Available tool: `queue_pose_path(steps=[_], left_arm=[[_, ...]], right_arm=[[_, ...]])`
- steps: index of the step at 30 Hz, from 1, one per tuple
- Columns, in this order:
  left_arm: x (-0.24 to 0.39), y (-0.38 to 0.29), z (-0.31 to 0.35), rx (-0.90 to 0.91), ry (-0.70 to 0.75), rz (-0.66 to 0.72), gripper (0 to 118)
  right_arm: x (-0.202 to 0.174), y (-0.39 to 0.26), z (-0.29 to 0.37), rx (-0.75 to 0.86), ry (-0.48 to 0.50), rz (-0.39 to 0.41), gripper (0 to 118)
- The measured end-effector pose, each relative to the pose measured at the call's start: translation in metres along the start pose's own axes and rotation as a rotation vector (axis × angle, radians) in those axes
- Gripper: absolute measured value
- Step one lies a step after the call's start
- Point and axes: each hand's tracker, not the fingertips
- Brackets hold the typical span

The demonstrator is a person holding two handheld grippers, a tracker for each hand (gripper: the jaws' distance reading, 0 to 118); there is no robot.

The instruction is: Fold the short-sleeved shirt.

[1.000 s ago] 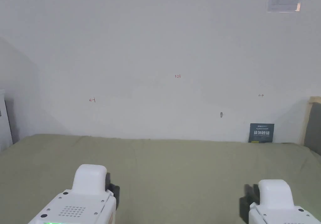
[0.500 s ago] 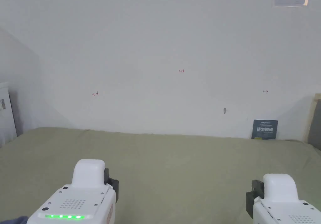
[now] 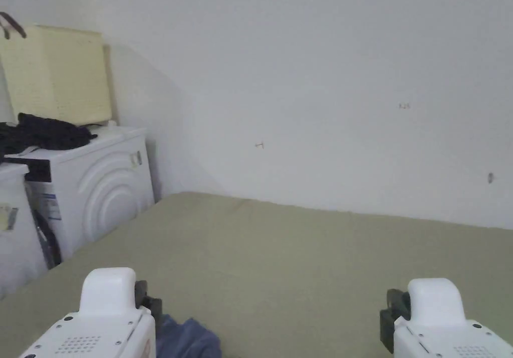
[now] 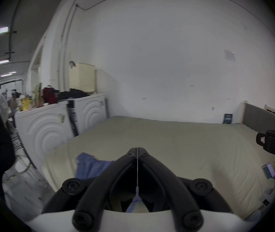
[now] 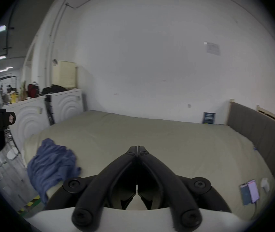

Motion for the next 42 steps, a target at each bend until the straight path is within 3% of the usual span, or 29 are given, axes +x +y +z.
queue_pose_path(steps=[5,11,20,30,42], left_arm=[[-0.058,-0.011,0.022,-0.025,0.141,0.025,0],[-0.087,-0.024,0.029,-0.047,0.195,0.041,0],[-0.087,-0.031,0.023,-0.071,0.187,0.041,0],[-0.069,-0.054,-0.034,-0.162,0.123,0.031,0],[-0.057,-0.151,-0.171,-0.555,-0.030,0.056,0]], right_arm=[[-0.056,-0.003,-0.010,-0.007,0.138,0.034,1],[-0.083,-0.008,-0.014,-0.020,0.193,0.062,1],[-0.089,-0.008,-0.023,-0.046,0.208,0.058,1],[-0.077,-0.024,-0.036,-0.088,0.185,0.055,1],[-0.064,-0.068,-0.063,-0.204,0.137,0.049,1]])
